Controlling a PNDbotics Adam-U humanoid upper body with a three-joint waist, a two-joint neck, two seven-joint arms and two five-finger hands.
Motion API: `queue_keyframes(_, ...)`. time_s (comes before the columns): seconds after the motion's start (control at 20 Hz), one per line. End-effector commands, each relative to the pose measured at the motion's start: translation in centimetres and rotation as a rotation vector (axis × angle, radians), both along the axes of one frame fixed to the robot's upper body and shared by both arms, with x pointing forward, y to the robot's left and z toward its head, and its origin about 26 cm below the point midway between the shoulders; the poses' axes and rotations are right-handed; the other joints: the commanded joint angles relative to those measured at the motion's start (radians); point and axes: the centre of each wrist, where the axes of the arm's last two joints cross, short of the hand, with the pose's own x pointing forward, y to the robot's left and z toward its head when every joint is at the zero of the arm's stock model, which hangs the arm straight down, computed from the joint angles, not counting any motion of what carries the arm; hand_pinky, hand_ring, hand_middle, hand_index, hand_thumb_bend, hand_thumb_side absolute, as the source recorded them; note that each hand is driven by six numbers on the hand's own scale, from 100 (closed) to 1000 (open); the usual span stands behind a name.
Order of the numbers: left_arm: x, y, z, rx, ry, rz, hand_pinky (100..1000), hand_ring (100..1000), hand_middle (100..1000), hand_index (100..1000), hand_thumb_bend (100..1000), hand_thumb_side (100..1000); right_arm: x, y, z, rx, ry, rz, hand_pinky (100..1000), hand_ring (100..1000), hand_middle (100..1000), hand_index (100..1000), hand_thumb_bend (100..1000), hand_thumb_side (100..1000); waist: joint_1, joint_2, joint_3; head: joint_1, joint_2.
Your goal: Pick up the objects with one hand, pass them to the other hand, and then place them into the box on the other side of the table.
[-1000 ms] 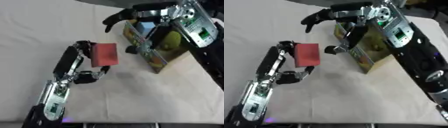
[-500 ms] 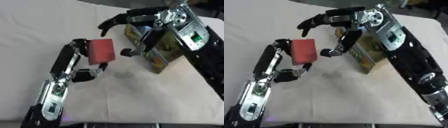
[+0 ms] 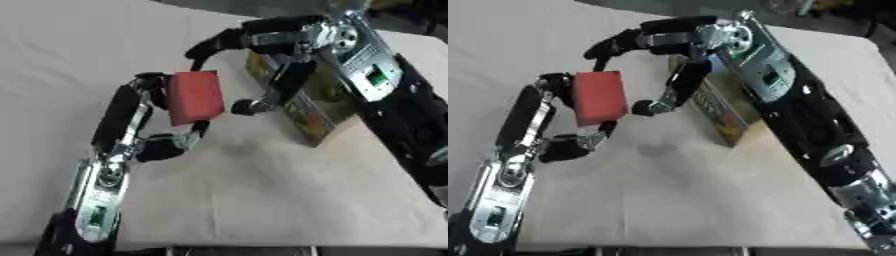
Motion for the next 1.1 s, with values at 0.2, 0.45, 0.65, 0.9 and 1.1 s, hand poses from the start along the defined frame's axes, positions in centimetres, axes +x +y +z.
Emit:
queue_keyframes(0.2,-0.4,-0.8,1.5,-0.027,-0.018,-0.011,454,388,459,527,100,313,0.3,-0.4,0.6,0.061,-0.068,-0.03,1000,1000,843,1000,348,100,-0.002,0.001,0.001,-0.01,0.005)
queue_keyframes(0.45,-0.4,-0.8,1.6,-0.025,-0.018,-0.003,452,388,458,525,100,307,0.3,-0.1,0.4,0.039,-0.033,-0.002,1000,1000,850,1000,263,100,0.0,0.006,0.004,-0.017,0.005)
queue_keyframes(0.65,-0.3,-0.8,1.5,-0.016,-0.018,0.014,450,386,454,523,100,302,-0.3,0.2,1.0,0.041,-0.031,0.042,1000,1000,858,1000,243,100,0.0,0.008,0.002,-0.018,0.005)
queue_keyframes(0.9,-0.2,-0.9,1.4,-0.011,-0.019,0.033,445,384,450,521,100,299,-0.5,0.5,0.9,0.033,-0.029,0.054,1000,1000,861,1000,240,100,0.001,0.012,0.001,-0.017,0.005)
queue_keyframes(1.1,-0.1,-1.1,1.4,-0.01,-0.021,0.048,437,381,447,519,100,300,-0.6,0.9,0.5,0.023,-0.027,0.059,1000,1000,862,1000,239,100,0.001,0.013,0.0,-0.013,0.005)
